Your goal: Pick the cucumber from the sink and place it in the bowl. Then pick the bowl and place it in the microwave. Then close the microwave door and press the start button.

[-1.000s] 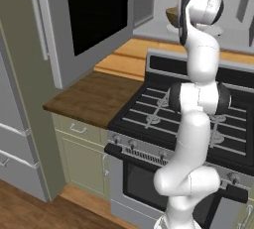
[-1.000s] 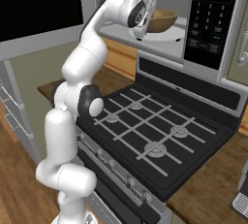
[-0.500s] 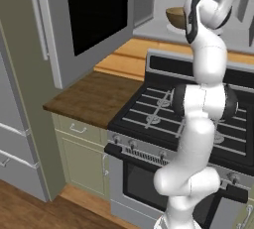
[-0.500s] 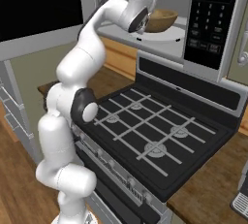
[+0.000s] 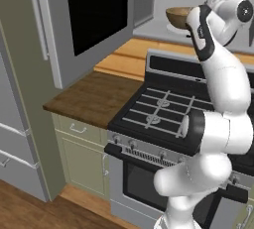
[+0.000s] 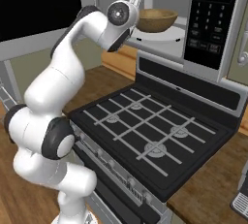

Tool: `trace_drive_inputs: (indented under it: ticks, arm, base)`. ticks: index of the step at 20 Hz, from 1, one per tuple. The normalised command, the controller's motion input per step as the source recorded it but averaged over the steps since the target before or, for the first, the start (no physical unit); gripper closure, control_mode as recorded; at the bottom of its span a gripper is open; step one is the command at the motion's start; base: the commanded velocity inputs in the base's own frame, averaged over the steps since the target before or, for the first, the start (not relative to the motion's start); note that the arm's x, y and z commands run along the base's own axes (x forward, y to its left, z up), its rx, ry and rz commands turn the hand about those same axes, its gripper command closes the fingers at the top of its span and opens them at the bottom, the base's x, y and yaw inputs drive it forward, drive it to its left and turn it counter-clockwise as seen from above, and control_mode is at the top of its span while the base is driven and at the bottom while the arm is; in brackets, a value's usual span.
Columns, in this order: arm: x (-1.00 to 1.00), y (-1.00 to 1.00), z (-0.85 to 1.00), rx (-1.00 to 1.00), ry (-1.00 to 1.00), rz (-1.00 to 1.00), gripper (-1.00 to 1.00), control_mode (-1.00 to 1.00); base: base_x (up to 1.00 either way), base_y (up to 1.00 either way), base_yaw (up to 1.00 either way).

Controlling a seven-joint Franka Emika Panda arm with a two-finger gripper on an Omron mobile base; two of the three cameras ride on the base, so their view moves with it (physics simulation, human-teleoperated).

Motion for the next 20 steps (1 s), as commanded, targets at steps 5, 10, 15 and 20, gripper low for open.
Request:
trace_drive_inputs:
  ticks: [5, 10, 15, 20]
  arm:
    - [-0.99, 0.15, 0.33, -0.01, 0.01, 0.00, -1.00, -1.00]
    - [-0.98, 0.25, 0.31, -0.03, 0.09, 0.06, -1.00, -1.00]
    - [-1.00, 0.37, 0.03, -0.01, -0.03, 0.01, -1.00, -1.00]
    - [-1.00, 0.67, -0.03, 0.00, -0.17, 0.00, -1.00, -1.00]
  base:
    - [0.00, 0.00, 0.00]
    - [0.00, 0.00, 0.00]
    - [0.00, 0.00, 0.00]
    - [0.00, 0.00, 0.00]
